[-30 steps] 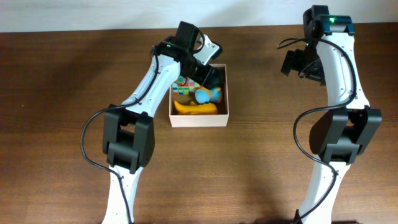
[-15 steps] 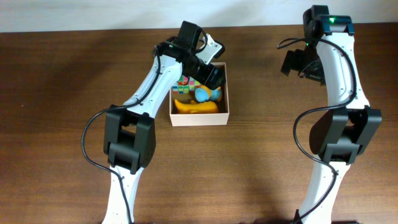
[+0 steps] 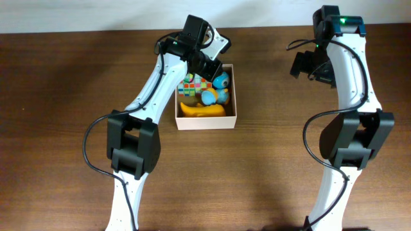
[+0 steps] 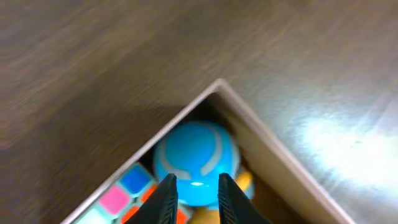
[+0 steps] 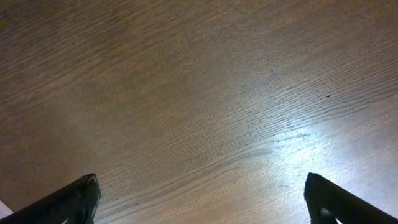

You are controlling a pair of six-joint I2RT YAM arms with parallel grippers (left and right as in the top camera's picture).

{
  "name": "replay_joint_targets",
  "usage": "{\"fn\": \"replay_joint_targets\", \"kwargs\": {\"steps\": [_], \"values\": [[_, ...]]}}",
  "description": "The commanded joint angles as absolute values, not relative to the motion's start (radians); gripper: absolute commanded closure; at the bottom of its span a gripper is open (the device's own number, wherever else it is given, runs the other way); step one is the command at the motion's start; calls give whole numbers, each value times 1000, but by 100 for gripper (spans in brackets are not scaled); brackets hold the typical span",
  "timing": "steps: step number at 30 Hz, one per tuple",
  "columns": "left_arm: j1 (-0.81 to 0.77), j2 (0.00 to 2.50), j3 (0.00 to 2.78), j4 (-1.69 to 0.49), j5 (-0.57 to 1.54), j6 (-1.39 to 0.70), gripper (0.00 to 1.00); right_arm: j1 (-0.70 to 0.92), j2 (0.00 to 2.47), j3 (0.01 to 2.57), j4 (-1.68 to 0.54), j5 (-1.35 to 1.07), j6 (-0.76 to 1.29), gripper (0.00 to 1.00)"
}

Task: Pack container
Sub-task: 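Lower the blue ball into the box and open the left gripper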

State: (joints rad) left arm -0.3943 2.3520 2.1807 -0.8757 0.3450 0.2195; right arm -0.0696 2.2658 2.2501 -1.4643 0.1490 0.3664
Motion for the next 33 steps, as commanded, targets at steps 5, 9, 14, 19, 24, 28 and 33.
{"fn": "replay_joint_targets", "kwargs": {"steps": [5,9,14,19,24,28,33], "values": [[-403,2356,2204,-871,239,240,80,-73,2265,2249,-1465,150,376,1],[-406,2356,2204,-867,239,240,83,-73,2265,2249,-1465,150,376,1],[-406,2357,2204,-867,239,240,84,-73,2265,2249,-1465,150,376,1],[-417,2360,2204,-862,239,241,84,-73,2265,2249,-1465,150,376,1],[-430,2387,2204,-849,239,241,84,-73,2265,2249,-1465,150,376,1],[-440,2425,2204,-848,239,240,84,-73,2265,2249,-1465,150,376,1],[-441,2452,2204,-852,239,240,84,-73,2265,2249,-1465,150,376,1]]}}
